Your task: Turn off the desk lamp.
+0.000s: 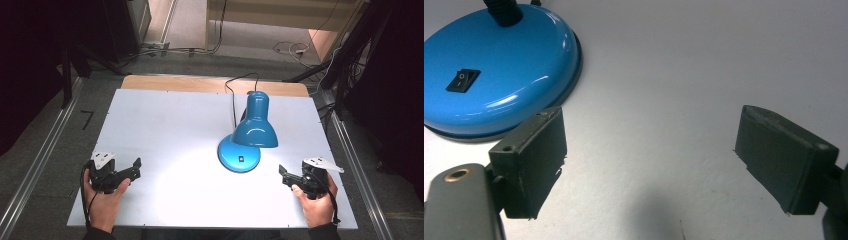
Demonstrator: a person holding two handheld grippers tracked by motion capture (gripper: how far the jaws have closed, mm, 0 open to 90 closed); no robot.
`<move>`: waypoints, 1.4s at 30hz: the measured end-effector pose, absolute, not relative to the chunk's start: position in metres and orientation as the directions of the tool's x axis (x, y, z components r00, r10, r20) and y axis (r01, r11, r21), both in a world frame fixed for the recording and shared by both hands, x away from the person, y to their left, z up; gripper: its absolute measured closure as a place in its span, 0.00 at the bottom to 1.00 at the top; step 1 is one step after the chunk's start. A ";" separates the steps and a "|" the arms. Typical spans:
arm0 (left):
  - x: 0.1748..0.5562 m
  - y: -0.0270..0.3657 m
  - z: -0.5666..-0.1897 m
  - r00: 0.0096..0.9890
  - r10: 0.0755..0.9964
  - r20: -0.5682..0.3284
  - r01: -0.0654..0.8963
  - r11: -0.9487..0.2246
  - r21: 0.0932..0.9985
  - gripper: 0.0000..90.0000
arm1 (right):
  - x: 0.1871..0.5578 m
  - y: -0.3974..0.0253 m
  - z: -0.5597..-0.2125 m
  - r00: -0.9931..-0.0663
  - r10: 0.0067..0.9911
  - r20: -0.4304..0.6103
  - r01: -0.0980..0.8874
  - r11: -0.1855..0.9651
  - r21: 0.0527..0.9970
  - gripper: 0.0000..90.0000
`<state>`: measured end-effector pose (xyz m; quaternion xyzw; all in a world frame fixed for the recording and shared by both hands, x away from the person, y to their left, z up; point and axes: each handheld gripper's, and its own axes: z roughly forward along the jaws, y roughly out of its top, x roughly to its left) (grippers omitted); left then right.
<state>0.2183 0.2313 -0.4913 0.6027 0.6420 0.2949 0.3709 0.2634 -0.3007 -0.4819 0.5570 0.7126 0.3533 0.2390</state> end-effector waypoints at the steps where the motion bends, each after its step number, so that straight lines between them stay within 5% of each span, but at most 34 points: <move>1: 0.218 0.231 -0.491 0.002 0.993 -0.120 0.555 0.099 0.826 0.06 | 0.263 -0.299 -0.482 -0.276 0.960 0.047 0.623 0.142 0.769 0.13; 42: 0.218 0.230 -0.492 0.003 0.992 -0.124 0.555 0.101 0.826 0.06 | 0.271 -0.259 -0.478 -0.356 0.933 0.054 0.615 0.190 0.765 0.15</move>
